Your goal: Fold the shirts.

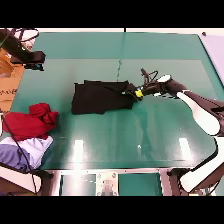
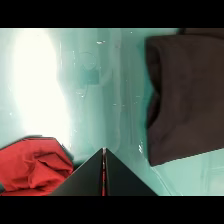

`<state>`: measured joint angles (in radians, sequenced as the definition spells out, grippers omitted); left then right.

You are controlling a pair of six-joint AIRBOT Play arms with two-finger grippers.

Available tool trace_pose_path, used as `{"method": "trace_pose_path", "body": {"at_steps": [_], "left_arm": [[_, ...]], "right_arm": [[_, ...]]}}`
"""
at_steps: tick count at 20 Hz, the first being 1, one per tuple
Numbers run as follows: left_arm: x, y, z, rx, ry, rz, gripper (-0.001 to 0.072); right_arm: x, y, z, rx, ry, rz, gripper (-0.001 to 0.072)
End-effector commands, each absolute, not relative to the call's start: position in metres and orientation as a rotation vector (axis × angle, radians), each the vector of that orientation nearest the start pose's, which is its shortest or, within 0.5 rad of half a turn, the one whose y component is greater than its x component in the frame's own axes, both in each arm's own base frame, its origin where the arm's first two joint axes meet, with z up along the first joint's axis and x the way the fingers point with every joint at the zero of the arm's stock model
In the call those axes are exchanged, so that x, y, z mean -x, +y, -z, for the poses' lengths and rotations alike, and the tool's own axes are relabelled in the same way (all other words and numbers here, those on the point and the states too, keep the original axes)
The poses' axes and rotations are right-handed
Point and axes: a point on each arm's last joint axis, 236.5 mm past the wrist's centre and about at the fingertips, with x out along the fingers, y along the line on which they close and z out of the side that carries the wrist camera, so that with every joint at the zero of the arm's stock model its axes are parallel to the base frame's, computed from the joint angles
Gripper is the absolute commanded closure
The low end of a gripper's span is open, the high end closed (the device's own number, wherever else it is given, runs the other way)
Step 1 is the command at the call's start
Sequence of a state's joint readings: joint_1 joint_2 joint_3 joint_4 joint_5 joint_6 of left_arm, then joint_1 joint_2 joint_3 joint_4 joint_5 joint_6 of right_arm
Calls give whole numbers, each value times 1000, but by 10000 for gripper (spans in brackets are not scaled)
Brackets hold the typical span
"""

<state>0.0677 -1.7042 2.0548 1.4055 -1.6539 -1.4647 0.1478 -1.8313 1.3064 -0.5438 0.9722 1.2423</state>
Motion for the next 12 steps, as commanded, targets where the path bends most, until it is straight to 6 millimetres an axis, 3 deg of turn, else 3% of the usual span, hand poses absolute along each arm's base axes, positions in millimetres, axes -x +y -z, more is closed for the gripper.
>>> {"method": "trace_pose_path", "body": {"at_steps": [1,4,6,9,12], "left_arm": [[-470,-7,-109,50,1288,158,682],[-468,-7,-109,50,1293,159,682],[-468,-7,-109,50,1295,159,682],[-468,-7,-109,50,1295,160,682],[-468,-9,-109,55,1294,167,682]], "right_arm": [[-469,262,50,-797,1237,-662,685],[-493,255,3,-799,1151,-704,695],[-514,222,-35,-831,1060,-666,695],[-525,129,-85,-845,943,-549,695],[-501,3,-111,-807,905,-306,696]]}}
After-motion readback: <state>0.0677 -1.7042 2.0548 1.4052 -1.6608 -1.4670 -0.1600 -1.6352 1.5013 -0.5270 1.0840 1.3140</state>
